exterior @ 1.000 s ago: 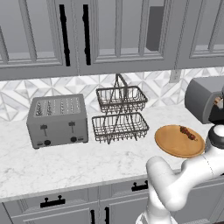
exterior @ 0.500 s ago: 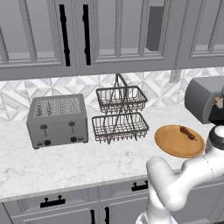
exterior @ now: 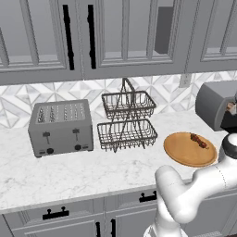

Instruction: Pick up the kebab skewer and baguette bread, and place them inside the toaster oven. Close the toaster oven door and start by setting the timer.

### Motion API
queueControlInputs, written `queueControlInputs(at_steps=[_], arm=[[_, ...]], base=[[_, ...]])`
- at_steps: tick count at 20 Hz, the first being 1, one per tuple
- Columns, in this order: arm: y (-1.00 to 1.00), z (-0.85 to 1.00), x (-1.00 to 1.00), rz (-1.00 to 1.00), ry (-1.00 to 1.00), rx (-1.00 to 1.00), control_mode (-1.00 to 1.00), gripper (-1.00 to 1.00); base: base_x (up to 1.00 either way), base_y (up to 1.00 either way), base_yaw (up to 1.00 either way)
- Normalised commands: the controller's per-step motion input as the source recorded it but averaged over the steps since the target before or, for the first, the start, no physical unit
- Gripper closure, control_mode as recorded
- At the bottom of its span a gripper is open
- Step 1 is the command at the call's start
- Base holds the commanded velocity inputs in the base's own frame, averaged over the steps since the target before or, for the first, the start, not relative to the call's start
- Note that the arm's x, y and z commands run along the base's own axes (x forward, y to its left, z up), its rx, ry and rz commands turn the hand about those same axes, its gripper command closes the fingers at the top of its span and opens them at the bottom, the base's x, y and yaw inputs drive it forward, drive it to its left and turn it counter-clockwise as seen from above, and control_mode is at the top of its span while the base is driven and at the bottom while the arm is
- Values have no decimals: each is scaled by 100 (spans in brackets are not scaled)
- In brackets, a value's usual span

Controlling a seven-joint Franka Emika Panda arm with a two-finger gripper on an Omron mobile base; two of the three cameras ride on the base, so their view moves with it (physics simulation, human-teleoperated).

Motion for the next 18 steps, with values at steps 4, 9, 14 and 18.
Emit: queueControlInputs(at_steps=[4, 9, 14, 18], arm=[[-3, 4, -48, 0, -3, 0, -100, -100], [-36, 7, -29, 0, 0, 0, -100, -100], [-14, 0, 0, 0, -6, 1, -100, -100], [0, 0, 8, 0, -13, 8, -100, -100]], base=[[0, 0, 0], [0, 0, 0], [0, 0, 0], [0, 0, 0]])
